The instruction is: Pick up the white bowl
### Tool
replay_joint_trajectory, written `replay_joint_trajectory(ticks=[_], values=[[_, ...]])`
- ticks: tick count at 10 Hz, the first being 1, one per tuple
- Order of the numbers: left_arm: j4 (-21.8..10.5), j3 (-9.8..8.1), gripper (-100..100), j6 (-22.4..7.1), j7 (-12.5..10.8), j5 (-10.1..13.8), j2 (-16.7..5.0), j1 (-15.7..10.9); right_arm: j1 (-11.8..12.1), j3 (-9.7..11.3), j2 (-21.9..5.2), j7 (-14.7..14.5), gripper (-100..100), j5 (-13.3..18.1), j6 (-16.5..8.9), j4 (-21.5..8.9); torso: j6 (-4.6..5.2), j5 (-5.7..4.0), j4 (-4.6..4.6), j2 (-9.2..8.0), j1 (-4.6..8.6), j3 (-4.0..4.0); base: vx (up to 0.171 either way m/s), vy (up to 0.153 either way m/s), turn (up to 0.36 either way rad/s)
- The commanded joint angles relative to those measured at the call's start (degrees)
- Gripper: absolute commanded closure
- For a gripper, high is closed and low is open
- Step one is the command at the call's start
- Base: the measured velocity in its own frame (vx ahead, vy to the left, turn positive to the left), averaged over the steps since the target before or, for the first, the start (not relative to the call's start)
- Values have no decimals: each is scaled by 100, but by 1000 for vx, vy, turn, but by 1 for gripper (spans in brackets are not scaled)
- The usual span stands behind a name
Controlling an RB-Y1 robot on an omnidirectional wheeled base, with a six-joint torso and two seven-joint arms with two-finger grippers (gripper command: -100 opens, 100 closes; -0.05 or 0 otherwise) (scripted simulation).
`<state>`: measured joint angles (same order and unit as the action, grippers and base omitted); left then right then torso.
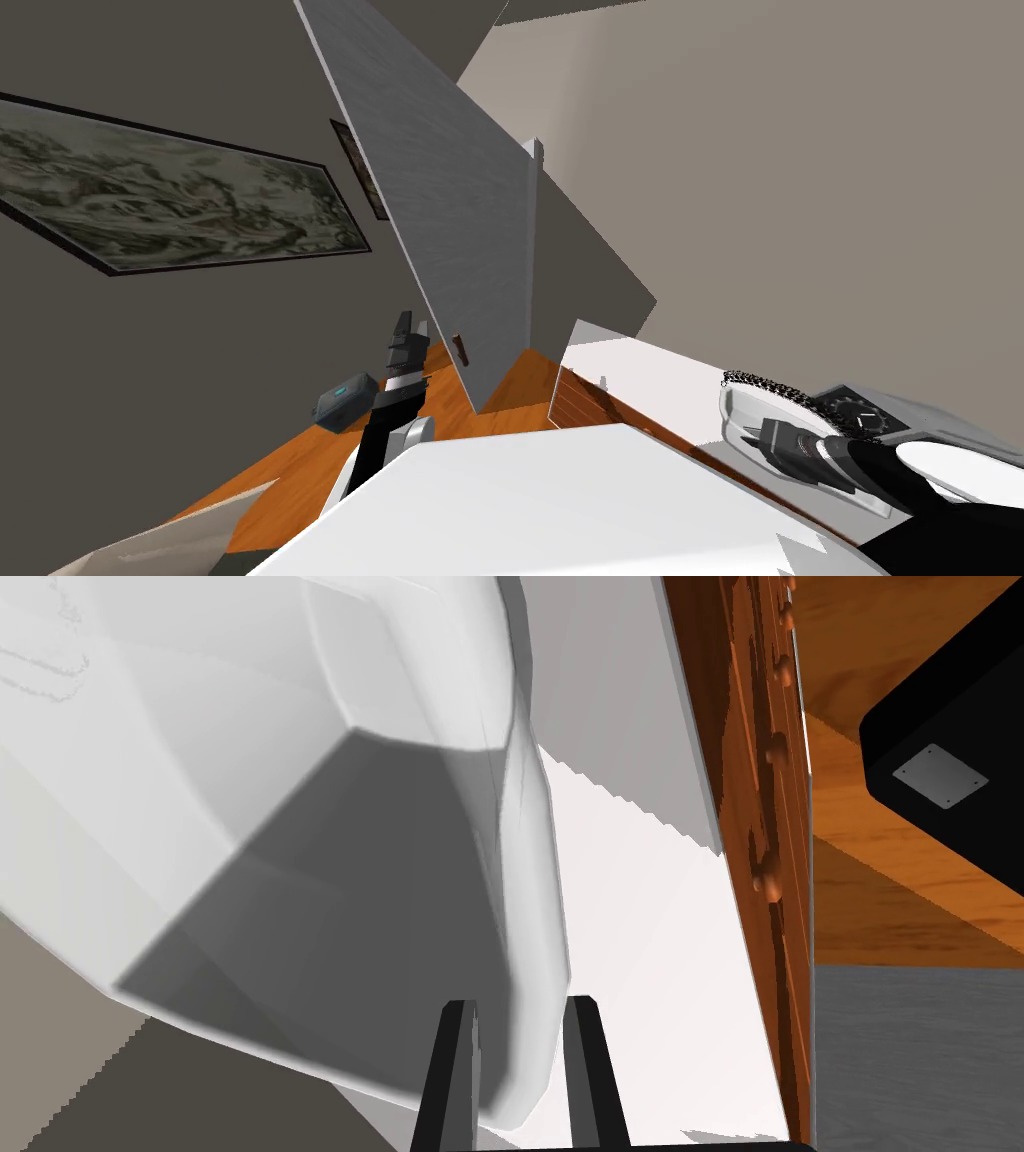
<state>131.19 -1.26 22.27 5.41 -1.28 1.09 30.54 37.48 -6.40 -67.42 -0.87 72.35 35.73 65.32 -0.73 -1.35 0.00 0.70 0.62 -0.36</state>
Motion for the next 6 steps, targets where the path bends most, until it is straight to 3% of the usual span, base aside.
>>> replay_joint_trajectory(ticks=[1, 3, 4, 6], values=[[0, 0, 0, 0, 0, 0, 0, 0, 103, -194, 5, 281, 100, 286, -20, 286, 0, 0, 0, 0, 0, 0, 83, -23, -236], [0, 1, 0, 0, 0, 0, 0, -2, 103, -194, 5, 281, 100, 568, -20, 454, -26, 1, 3, -3, -14, 2, 16, 0, 10], [0, 1, 0, 0, 0, 0, 0, -2, 269, -461, 47, 593, 100, 785, -41, 709, -25, 5, 5, -13, -18, 7, 67, -16, -287], [0, 1, 0, 0, 0, 0, 0, -1, 269, -538, 47, 671, 100, 1109, -41, 995, -20, 13, 3, -2, -21, 2, 56, -10, -117]])
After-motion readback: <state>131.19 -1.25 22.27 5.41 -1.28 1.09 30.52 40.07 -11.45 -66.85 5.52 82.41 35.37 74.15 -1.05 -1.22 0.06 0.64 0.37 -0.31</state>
